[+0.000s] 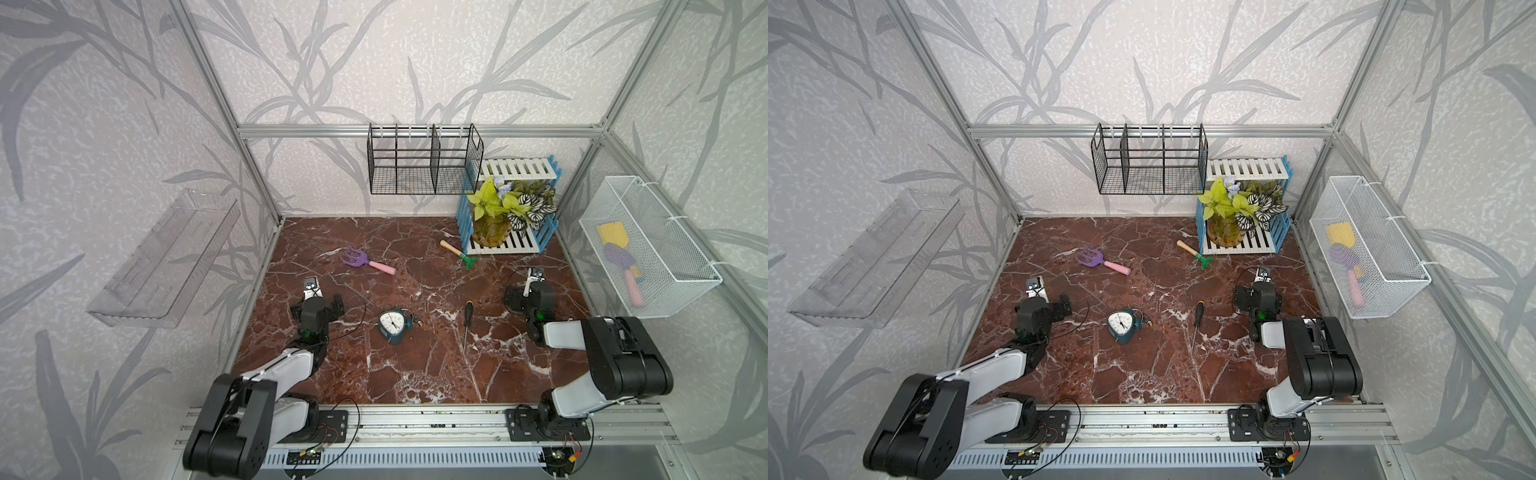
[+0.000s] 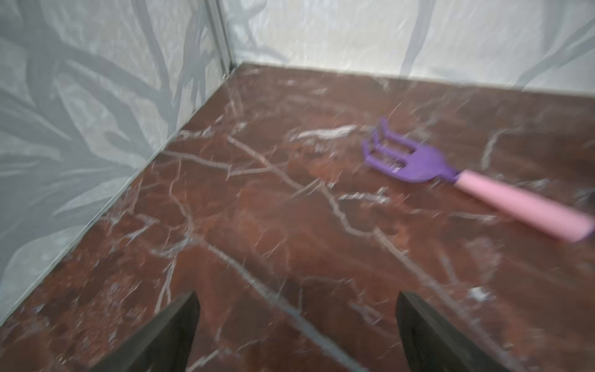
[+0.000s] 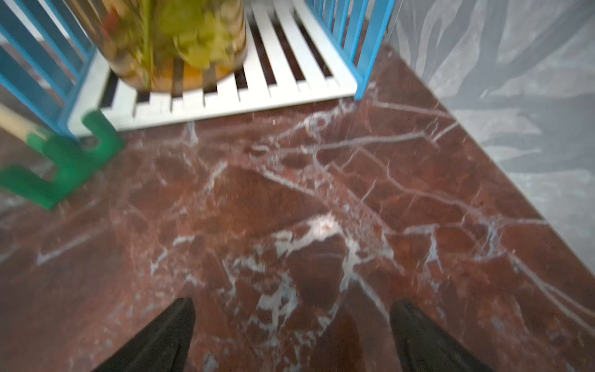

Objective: Remove the battery from the alarm
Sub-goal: Reset both arms

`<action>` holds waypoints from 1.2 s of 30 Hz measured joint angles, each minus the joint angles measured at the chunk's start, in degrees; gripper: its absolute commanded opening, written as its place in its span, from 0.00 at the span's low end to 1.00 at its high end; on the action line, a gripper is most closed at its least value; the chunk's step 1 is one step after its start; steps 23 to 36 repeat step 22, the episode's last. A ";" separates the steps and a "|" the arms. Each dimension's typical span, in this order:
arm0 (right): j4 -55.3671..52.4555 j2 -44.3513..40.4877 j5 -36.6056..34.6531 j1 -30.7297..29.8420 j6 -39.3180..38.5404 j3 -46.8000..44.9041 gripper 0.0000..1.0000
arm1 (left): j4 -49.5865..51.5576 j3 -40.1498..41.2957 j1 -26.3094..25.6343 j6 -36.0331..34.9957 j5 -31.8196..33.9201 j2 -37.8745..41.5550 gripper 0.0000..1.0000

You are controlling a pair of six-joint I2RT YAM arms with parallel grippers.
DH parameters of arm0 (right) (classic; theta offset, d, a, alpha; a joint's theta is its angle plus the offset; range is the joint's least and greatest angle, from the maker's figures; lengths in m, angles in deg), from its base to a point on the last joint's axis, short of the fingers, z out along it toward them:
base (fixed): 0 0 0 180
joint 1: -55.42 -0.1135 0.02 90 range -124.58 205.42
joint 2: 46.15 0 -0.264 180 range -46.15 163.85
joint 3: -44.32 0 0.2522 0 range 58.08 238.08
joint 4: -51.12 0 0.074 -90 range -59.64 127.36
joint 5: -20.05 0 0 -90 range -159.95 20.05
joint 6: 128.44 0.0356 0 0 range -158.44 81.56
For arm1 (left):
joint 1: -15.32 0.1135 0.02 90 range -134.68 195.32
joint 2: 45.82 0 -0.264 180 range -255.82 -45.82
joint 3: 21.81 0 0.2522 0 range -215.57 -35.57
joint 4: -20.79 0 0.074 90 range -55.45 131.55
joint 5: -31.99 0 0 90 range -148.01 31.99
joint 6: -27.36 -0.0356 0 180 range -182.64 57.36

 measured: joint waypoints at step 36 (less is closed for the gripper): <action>18.80 -2.78 0.20 -0.09 -0.63 -10.27 0.99 | -29.44 0.87 5.25 -4.17 -7.30 -12.50 1.00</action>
